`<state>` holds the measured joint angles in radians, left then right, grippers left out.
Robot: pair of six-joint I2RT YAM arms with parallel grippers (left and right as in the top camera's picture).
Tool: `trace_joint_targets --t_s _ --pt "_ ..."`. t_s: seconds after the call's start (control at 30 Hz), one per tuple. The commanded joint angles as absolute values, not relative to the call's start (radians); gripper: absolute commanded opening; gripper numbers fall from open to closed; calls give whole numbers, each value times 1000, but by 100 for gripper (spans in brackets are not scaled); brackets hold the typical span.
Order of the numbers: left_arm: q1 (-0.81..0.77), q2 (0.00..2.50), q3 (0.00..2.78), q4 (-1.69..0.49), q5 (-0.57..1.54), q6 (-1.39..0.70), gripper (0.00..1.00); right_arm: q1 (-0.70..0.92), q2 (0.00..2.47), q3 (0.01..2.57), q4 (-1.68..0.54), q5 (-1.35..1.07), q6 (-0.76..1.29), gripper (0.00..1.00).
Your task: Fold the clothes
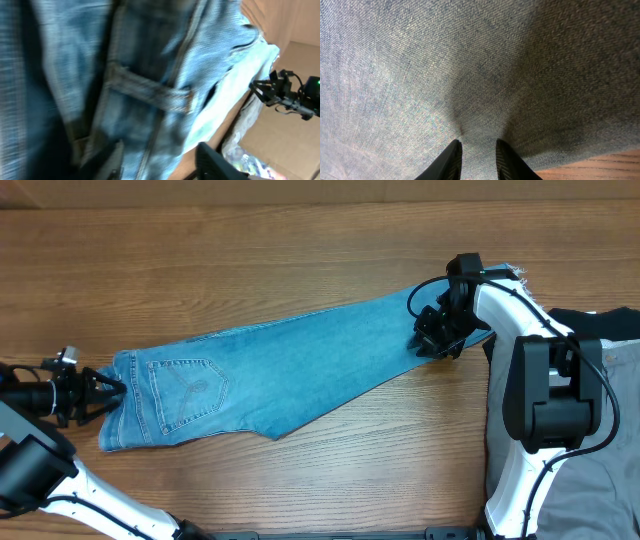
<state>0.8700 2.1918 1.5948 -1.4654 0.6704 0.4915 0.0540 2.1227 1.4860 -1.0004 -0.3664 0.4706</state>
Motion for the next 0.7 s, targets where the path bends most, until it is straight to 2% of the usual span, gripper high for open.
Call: trace_joint_targets --t_s 0.0,0.17,0.27,0.37,0.57,0.63,0.67 --pt "913 2171 1590 -1416 614 378 100 49 2137 1491 -1014 -333 464 27" --pt "927 2171 1590 -1388 684 354 100 49 2137 1491 -1019 -333 465 27" --pt "925 2171 1590 -1430 667 456 100 49 2137 1491 -1018 -333 465 27" --pt "913 2171 1586 -1436 646 472 98 49 2137 1491 -1011 -333 465 27" --pt "878 2171 1517 -1378 698 547 75 49 2137 1491 -996 -333 465 27" --pt "858 2171 1478 -1347 696 547 71 49 2137 1491 -997 -333 465 27" --pt "851 2171 1466 -1339 700 548 59 49 2137 1491 -997 -333 465 27"
